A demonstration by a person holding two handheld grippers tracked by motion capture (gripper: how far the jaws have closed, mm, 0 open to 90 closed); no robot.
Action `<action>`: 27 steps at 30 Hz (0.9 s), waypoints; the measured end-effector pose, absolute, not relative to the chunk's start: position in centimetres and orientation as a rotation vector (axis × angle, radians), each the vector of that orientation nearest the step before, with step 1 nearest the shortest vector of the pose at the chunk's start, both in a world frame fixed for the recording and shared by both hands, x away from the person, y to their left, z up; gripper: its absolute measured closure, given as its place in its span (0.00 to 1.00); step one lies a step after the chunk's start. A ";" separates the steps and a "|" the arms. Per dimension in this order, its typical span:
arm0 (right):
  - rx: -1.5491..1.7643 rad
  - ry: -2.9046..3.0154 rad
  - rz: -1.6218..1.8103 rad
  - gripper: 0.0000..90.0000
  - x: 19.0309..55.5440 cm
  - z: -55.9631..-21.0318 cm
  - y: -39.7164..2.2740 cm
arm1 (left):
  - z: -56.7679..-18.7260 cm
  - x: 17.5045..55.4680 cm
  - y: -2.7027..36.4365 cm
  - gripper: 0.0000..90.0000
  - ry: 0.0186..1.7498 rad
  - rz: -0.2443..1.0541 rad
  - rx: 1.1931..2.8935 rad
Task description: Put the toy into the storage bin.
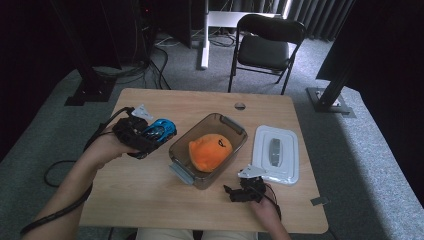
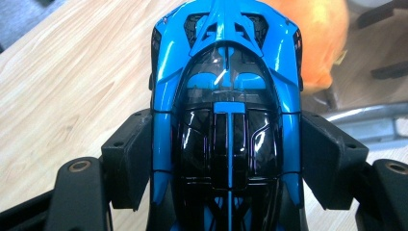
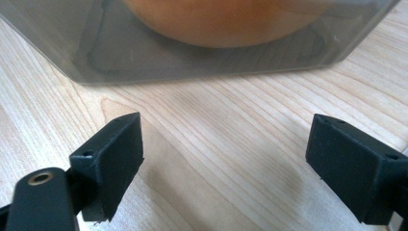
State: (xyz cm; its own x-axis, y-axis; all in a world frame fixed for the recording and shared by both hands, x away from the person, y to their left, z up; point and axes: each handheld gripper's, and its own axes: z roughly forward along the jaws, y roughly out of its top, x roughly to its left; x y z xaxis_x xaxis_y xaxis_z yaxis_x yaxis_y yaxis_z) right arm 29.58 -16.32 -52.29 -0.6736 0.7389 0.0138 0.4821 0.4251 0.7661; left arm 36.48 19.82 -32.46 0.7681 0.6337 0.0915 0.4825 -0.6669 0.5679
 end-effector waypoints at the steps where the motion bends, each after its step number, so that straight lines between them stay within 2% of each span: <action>1: 1.051 2.359 1.109 0.14 29.6 -52.3 -16.3 | -32.5 36.5 19.8 0.32 0.836 0.384 2.435; 27: 1.047 2.366 1.098 0.14 29.5 -52.5 -16.3 | -33.8 39.7 9.8 0.32 0.746 0.288 2.478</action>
